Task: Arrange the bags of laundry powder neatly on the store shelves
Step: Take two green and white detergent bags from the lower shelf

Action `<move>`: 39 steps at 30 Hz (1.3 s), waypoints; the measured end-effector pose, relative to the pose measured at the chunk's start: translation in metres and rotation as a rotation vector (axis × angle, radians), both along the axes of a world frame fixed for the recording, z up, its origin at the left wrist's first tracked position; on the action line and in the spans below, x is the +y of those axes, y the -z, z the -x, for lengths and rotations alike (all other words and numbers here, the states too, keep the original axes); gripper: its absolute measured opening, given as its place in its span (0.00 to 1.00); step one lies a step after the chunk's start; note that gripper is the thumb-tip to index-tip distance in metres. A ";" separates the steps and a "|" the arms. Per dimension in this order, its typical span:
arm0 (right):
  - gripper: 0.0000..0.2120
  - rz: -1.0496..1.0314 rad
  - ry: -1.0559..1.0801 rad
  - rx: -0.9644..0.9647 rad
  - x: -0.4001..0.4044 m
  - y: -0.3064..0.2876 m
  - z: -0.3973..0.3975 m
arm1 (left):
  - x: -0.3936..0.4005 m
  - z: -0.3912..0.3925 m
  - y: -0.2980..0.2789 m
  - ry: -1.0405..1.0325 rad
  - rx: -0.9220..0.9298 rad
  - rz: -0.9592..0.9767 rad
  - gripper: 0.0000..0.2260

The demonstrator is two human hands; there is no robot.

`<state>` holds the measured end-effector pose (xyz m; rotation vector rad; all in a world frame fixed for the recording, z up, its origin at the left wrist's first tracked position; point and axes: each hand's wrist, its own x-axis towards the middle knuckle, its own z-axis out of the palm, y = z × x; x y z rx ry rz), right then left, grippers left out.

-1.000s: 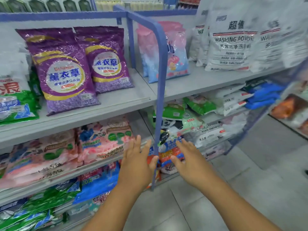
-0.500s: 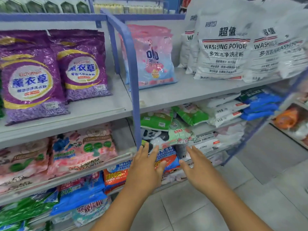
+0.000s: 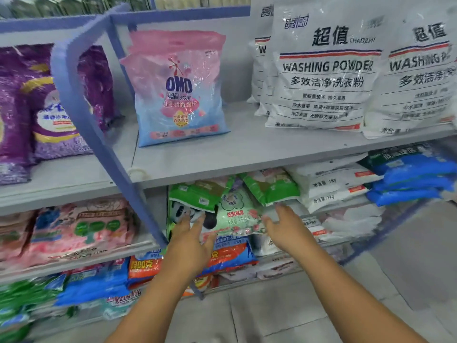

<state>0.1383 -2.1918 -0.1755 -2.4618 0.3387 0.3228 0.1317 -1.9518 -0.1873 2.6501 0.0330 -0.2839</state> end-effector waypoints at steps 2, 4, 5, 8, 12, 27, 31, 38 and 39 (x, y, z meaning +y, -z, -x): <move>0.34 -0.022 0.015 0.007 -0.004 0.004 -0.021 | -0.002 -0.019 0.002 -0.019 -0.001 -0.011 0.28; 0.34 -0.006 0.016 0.013 -0.009 0.014 -0.048 | -0.004 -0.045 0.005 -0.075 0.023 -0.001 0.28; 0.33 0.008 0.024 0.025 -0.010 0.019 -0.061 | -0.005 -0.061 0.007 -0.095 0.037 -0.005 0.28; 0.29 0.093 0.010 0.062 -0.013 0.037 -0.097 | -0.004 -0.103 0.009 -0.153 0.156 -0.085 0.26; 0.23 0.211 -0.033 0.122 -0.024 0.060 -0.125 | 0.003 -0.144 0.017 -0.238 0.236 0.120 0.07; 0.09 -0.046 -0.066 0.050 -0.041 0.079 -0.156 | -0.014 -0.119 0.028 -0.451 0.166 0.284 0.23; 0.05 -0.207 -0.060 -0.021 -0.049 0.060 -0.139 | -0.021 -0.092 0.039 -0.619 0.173 0.291 0.35; 0.07 -0.190 -0.266 0.078 -0.051 0.080 -0.090 | -0.029 -0.046 0.063 -0.778 0.125 0.545 0.44; 0.07 -0.196 -0.270 0.052 -0.055 0.083 -0.086 | -0.030 -0.043 0.064 -0.796 0.125 0.596 0.45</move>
